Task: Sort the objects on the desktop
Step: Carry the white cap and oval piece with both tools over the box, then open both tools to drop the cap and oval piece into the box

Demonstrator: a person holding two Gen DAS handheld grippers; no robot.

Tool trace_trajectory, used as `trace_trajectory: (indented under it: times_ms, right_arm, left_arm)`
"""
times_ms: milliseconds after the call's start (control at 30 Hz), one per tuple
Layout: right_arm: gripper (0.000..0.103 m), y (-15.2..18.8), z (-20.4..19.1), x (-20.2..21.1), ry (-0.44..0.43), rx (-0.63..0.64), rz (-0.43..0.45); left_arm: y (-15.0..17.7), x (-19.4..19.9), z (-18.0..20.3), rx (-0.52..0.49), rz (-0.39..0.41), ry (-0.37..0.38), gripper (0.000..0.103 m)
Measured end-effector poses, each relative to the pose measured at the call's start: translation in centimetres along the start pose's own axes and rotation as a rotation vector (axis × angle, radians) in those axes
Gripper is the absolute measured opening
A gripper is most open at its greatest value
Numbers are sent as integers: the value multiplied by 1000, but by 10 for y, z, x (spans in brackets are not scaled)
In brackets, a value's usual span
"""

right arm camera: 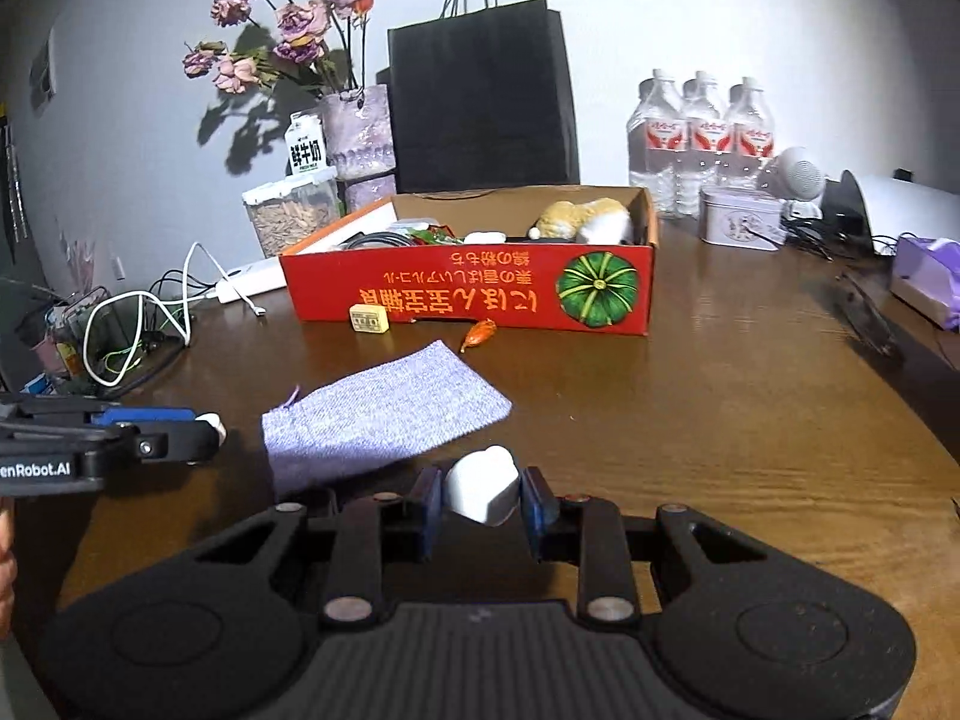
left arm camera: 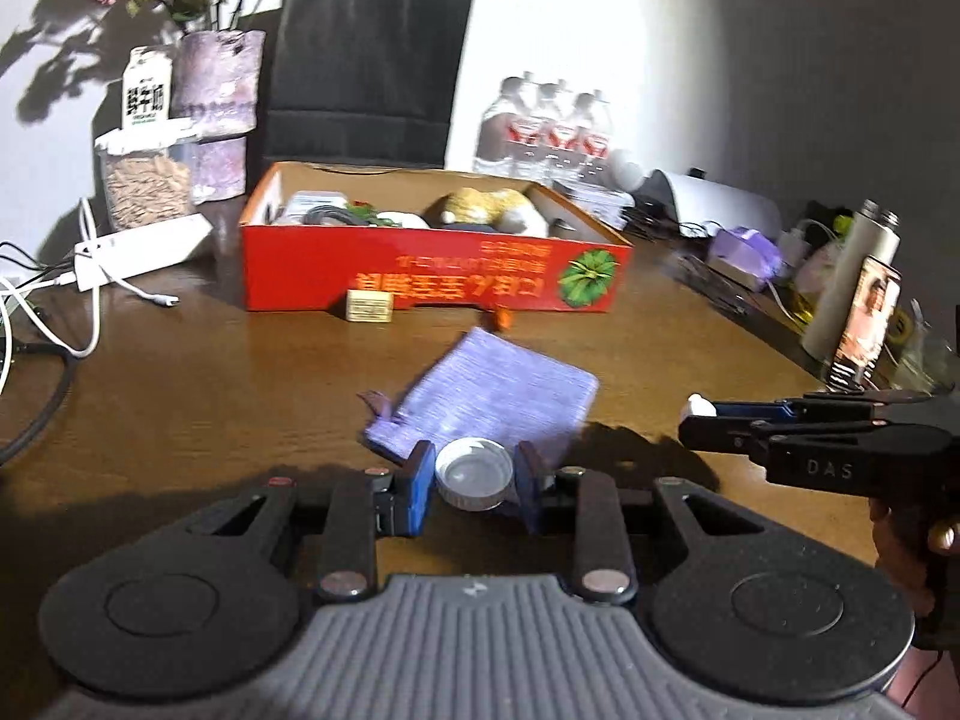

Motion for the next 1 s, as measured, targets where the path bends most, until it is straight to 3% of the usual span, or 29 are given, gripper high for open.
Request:
trace_trajectory:
  times_ms: [400, 633, 733, 800, 1000]
  right_arm:
    - [27, -9, -11, 35, -28, 14, 73]
    - [27, -53, -1, 14, -40, 46, 124]
    - [27, -95, 8, -14, -63, 49, 154]
    - [27, -129, 18, -50, -77, 15, 129]
    - [27, -198, 35, -189, -103, -74, -31]
  left_arm:
    - [-8, 27, 21, -7, 62, 34, 29]
    - [-47, 11, 7, -33, 113, 42, 29]
    - [-85, -12, -5, -92, 150, 17, 29]
    - [-118, -38, -17, -111, 162, 23, 29]
    - [-197, -170, -66, -121, 35, -6, 29]
Point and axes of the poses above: each gripper's, at about its wrist camera, not at the fingertips, and x roughly against the way its jaws point, z to its right, y to its underside, the point moved 4 cm from there along -x, roughly the way its jaws point, and after that the axes turned 7 degrees about z, right-handed, at the moved point
